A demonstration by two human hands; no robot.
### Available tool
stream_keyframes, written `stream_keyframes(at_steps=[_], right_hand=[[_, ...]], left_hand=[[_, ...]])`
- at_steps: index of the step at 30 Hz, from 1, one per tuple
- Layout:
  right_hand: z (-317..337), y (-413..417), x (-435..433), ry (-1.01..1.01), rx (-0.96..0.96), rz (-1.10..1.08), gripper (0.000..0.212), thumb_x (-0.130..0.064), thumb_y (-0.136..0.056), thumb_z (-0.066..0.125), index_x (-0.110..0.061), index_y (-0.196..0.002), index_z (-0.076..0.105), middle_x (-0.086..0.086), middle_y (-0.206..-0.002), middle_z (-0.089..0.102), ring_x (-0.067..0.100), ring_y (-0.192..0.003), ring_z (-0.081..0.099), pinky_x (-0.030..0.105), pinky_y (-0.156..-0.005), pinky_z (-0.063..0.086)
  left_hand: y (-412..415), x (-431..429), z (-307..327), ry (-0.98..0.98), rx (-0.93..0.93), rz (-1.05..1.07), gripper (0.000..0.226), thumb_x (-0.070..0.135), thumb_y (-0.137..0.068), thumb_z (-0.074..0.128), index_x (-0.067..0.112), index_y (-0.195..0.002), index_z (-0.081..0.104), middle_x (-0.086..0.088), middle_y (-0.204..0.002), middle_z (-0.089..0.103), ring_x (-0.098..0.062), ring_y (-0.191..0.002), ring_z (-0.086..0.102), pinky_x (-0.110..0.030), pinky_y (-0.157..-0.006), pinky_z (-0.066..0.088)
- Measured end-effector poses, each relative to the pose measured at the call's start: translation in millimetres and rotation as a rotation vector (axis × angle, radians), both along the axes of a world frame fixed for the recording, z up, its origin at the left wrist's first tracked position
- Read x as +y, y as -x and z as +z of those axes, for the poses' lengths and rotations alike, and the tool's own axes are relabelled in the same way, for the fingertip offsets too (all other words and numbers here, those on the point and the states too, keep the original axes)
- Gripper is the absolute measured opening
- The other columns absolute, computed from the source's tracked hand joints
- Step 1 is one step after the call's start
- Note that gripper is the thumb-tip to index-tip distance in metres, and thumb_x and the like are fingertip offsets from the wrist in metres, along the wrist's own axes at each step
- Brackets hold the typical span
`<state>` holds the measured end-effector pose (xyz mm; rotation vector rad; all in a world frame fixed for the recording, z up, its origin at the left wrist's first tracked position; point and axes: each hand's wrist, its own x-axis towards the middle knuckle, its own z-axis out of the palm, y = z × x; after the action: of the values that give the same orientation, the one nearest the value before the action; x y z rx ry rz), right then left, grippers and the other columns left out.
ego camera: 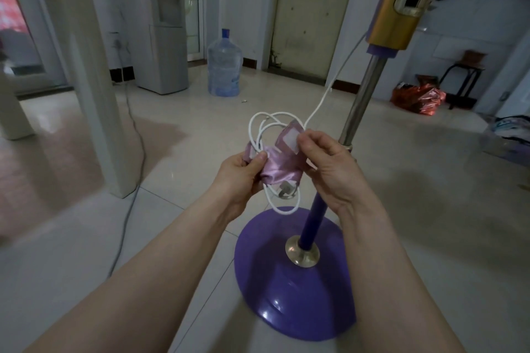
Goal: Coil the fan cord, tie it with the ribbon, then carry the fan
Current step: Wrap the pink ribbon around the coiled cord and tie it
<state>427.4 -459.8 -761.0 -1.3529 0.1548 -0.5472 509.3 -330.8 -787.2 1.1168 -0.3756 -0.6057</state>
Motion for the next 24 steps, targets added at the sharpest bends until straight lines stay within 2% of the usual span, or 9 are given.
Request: stream_keyframes(at_steps=[1,3,7,11,12,15,18,20,24], right_hand=[[0,-2,2,-0.006,0.015,0.027,0.016,-0.019,-0.077,0.073,-0.009,-0.089,0.071,0.009,-0.125,0.062,0.023,-0.108,0.063,0.037,-0.091,0.055],[-5,-6,6,0.169,0.107,-0.061,0.020,-0.018,-0.078,0.075,-0.005,-0.092,0.073,0.007,-0.145,0.041,0.026,-0.123,0.053,0.043,-0.097,0.051],[-16,-10,9,0.214,0.114,-0.140,0.009,-0.015,-0.081,0.075,-0.008,-0.087,0.073,0.006,-0.137,0.041,0.025,-0.116,0.058,0.039,-0.088,0.057],[-13,-13,12,0.320,0.099,-0.180,0.012,-0.026,-0.078,0.078,-0.016,-0.078,0.072,-0.002,-0.124,0.046,0.015,-0.107,0.060,0.024,-0.080,0.057],[-13,-14,12,0.307,0.095,-0.207,0.016,-0.028,-0.077,0.079,-0.014,-0.076,0.071,-0.004,-0.123,0.048,0.014,-0.106,0.060,0.024,-0.080,0.057],[-16,-16,10,0.176,0.078,-0.211,0.023,-0.023,-0.076,0.080,-0.005,-0.074,0.066,0.003,-0.122,0.050,0.028,-0.106,0.062,0.041,-0.085,0.058],[-18,-16,14,0.229,0.086,-0.224,0.020,-0.023,-0.078,0.078,-0.010,-0.072,0.064,0.004,-0.120,0.050,0.030,-0.104,0.062,0.046,-0.085,0.058],[-19,-15,16,0.292,0.097,-0.207,0.021,-0.025,-0.078,0.078,-0.011,-0.075,0.063,0.004,-0.121,0.049,0.027,-0.103,0.062,0.047,-0.084,0.058],[-17,-14,20,0.458,0.127,-0.236,0.029,-0.034,-0.076,0.079,-0.012,-0.078,0.059,0.004,-0.119,0.046,0.017,-0.095,0.061,0.031,-0.077,0.059]], left_hand=[[0,0,-1,-0.034,-0.029,0.026,0.022,0.010,-0.096,0.049,-0.001,-0.110,0.062,-0.010,-0.086,0.070,-0.014,-0.067,0.069,-0.022,-0.062,0.059],[3,-3,-2,-0.117,-0.151,0.062,0.016,0.010,-0.093,0.056,0.005,-0.102,0.067,-0.009,-0.083,0.073,-0.018,-0.070,0.071,-0.025,-0.064,0.060],[7,-4,1,-0.224,-0.367,0.081,0.016,0.023,-0.092,0.059,0.013,-0.093,0.072,-0.017,-0.087,0.075,-0.030,-0.080,0.072,-0.038,-0.073,0.060],[7,1,2,-0.145,-0.278,-0.099,0.022,0.023,-0.097,0.049,0.013,-0.103,0.068,-0.010,-0.093,0.075,-0.019,-0.083,0.072,-0.025,-0.074,0.059],[9,1,3,-0.116,-0.231,-0.173,0.025,0.023,-0.099,0.044,0.013,-0.106,0.066,-0.007,-0.094,0.075,-0.017,-0.085,0.072,-0.024,-0.076,0.059],[10,4,4,-0.023,-0.051,-0.274,0.033,0.026,-0.102,0.036,0.010,-0.108,0.065,-0.006,-0.094,0.075,-0.018,-0.089,0.072,-0.029,-0.083,0.059],[12,4,4,-0.042,-0.009,-0.146,0.025,0.023,-0.096,0.050,0.006,-0.097,0.069,-0.008,-0.084,0.074,-0.017,-0.077,0.072,-0.025,-0.069,0.060],[13,2,1,-0.087,-0.012,-0.042,0.015,0.017,-0.090,0.061,0.007,-0.087,0.071,-0.010,-0.080,0.074,-0.018,-0.073,0.070,-0.026,-0.069,0.060],[13,1,-1,-0.121,-0.007,0.113,0.008,0.006,-0.085,0.065,0.005,-0.083,0.072,-0.011,-0.070,0.074,-0.015,-0.060,0.071,-0.022,-0.058,0.059]])
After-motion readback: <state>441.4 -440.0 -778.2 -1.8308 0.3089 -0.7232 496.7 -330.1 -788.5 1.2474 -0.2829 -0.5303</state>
